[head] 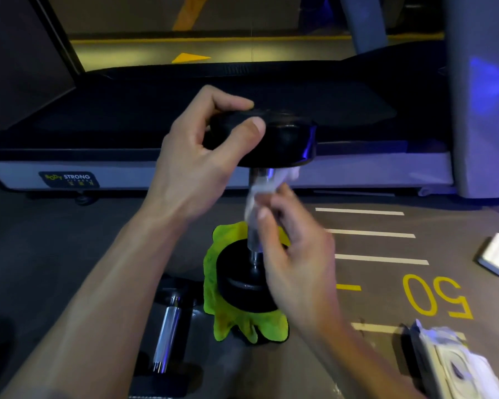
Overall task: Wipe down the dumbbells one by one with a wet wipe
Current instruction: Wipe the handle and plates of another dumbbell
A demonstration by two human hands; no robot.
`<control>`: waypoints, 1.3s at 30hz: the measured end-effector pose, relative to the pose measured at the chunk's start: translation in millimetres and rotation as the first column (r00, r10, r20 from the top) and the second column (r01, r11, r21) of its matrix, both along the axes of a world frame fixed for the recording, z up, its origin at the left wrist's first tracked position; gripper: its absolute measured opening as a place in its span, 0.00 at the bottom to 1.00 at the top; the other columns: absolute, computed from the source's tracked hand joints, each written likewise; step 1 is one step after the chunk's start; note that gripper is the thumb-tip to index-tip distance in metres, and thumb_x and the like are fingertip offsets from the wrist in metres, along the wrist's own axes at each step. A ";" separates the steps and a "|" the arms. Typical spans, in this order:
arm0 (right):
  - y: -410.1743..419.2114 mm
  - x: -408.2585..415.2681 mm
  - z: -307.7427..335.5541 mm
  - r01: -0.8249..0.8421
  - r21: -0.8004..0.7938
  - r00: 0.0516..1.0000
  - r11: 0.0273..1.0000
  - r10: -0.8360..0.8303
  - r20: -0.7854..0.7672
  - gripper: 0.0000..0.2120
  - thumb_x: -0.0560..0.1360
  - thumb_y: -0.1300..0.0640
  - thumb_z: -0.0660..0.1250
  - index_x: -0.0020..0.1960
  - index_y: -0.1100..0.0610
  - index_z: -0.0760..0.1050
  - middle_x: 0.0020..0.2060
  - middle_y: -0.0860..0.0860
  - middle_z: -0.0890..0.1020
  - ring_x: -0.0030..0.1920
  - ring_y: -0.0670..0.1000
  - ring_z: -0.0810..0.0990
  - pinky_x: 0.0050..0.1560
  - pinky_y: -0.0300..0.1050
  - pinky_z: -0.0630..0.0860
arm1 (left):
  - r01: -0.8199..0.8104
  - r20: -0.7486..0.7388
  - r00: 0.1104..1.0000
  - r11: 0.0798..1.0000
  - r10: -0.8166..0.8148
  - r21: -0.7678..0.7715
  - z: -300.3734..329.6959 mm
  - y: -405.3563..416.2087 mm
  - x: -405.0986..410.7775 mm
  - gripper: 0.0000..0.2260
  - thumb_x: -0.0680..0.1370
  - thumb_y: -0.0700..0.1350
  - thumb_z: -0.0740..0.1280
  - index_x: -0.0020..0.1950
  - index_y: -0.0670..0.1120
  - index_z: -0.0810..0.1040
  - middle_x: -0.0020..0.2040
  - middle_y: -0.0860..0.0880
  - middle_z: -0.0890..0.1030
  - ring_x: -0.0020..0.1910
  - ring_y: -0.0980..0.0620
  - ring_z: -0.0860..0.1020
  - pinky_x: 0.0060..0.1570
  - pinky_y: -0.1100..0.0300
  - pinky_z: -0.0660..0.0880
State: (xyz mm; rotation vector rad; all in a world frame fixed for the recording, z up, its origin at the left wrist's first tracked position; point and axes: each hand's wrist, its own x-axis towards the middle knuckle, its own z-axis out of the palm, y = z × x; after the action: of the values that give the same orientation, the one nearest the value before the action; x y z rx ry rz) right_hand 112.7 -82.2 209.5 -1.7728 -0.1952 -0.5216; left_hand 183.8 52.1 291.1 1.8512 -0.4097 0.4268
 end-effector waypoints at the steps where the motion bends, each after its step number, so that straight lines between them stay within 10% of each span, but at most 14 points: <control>1: 1.4 -9.0 -8.4 0.021 -0.061 1.000 0.998 -0.021 -0.003 0.05 0.81 0.61 0.68 0.54 0.54 0.82 0.53 0.30 0.80 0.55 0.31 0.78 0.57 0.33 0.74 | -0.005 0.000 1.000 1.000 0.005 -0.010 -0.5 1.6 0.1 0.13 0.75 0.58 0.69 0.56 0.54 0.80 0.48 0.61 0.81 0.51 0.59 0.79 0.54 0.60 0.75; 4: 4.3 -13.4 -6.0 0.009 -0.163 0.999 0.987 -0.014 -0.031 0.10 0.80 0.55 0.68 0.61 0.51 0.80 0.58 0.31 0.79 0.55 0.25 0.73 0.54 0.24 0.69 | -0.027 -0.005 1.000 0.999 0.027 -0.029 -3.1 6.7 1.8 0.12 0.76 0.57 0.69 0.56 0.54 0.80 0.48 0.61 0.81 0.51 0.58 0.79 0.55 0.58 0.75; 10: 32.1 -10.7 5.4 -0.014 -0.452 1.000 0.892 0.015 -0.001 0.27 0.83 0.53 0.60 0.80 0.50 0.59 0.82 0.49 0.53 0.80 0.50 0.61 0.70 0.44 0.71 | -0.055 -0.012 0.998 0.998 0.055 -0.015 -5.2 18.1 3.5 0.10 0.79 0.54 0.69 0.57 0.53 0.79 0.49 0.61 0.81 0.51 0.61 0.79 0.53 0.64 0.72; 16: 32.6 -11.4 -5.0 -0.023 -0.450 1.000 0.893 0.027 0.003 0.26 0.82 0.54 0.59 0.80 0.53 0.61 0.82 0.50 0.56 0.79 0.50 0.63 0.72 0.45 0.69 | -0.040 -0.020 0.999 0.997 0.039 -0.072 -7.3 32.9 -0.8 0.11 0.77 0.55 0.68 0.57 0.52 0.78 0.48 0.59 0.79 0.47 0.63 0.77 0.50 0.66 0.71; 21: 9.6 8.4 6.3 -0.069 -0.188 0.997 0.980 0.076 0.033 0.11 0.81 0.60 0.69 0.62 0.50 0.80 0.55 0.40 0.83 0.55 0.38 0.81 0.58 0.33 0.74 | -0.033 0.002 0.999 0.996 0.033 -0.079 -9.2 38.7 -10.5 0.19 0.73 0.58 0.75 0.57 0.49 0.76 0.57 0.50 0.83 0.54 0.56 0.81 0.54 0.60 0.77; 25: -11.6 6.4 -12.4 -0.200 -0.191 0.964 0.961 0.158 -0.216 0.12 0.73 0.56 0.78 0.42 0.52 0.74 0.38 0.48 0.84 0.45 0.47 0.85 0.51 0.51 0.80 | -0.014 0.020 1.000 0.993 0.016 -0.115 -8.4 38.9 -15.8 0.17 0.71 0.56 0.78 0.54 0.52 0.76 0.60 0.45 0.84 0.59 0.46 0.82 0.58 0.52 0.79; 30: -32.0 20.4 -13.9 -0.393 -0.162 0.831 0.905 0.274 -0.484 0.17 0.69 0.50 0.79 0.42 0.53 0.71 0.41 0.51 0.87 0.45 0.58 0.84 0.51 0.58 0.79 | 0.033 0.017 0.999 0.991 -0.031 -0.130 -5.4 34.6 -20.9 0.19 0.71 0.54 0.79 0.55 0.51 0.76 0.60 0.47 0.84 0.59 0.49 0.83 0.59 0.53 0.80; 35: -44.9 37.7 -3.0 -0.564 0.067 0.632 0.823 0.482 -0.607 0.13 0.72 0.69 0.76 0.46 0.62 0.72 0.45 0.57 0.88 0.45 0.51 0.85 0.53 0.47 0.80 | 0.046 0.019 0.999 0.986 -0.043 -0.159 -4.8 36.4 -22.4 0.18 0.71 0.53 0.78 0.55 0.50 0.76 0.61 0.46 0.83 0.60 0.49 0.83 0.58 0.56 0.79; 39: -29.8 34.9 0.3 -0.456 -0.136 0.762 0.879 0.307 -0.571 0.20 0.65 0.56 0.83 0.39 0.54 0.71 0.39 0.54 0.87 0.41 0.55 0.83 0.49 0.54 0.80 | 0.022 0.022 1.000 0.983 -0.018 -0.181 -7.1 32.8 -20.3 0.20 0.71 0.53 0.78 0.56 0.47 0.75 0.60 0.45 0.84 0.60 0.46 0.82 0.58 0.56 0.79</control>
State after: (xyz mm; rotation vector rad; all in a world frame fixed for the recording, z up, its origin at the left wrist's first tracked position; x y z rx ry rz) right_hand 147.7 -112.0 209.8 -2.0009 -0.2379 0.3294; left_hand 163.5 84.8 283.9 1.6663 -0.3901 0.4549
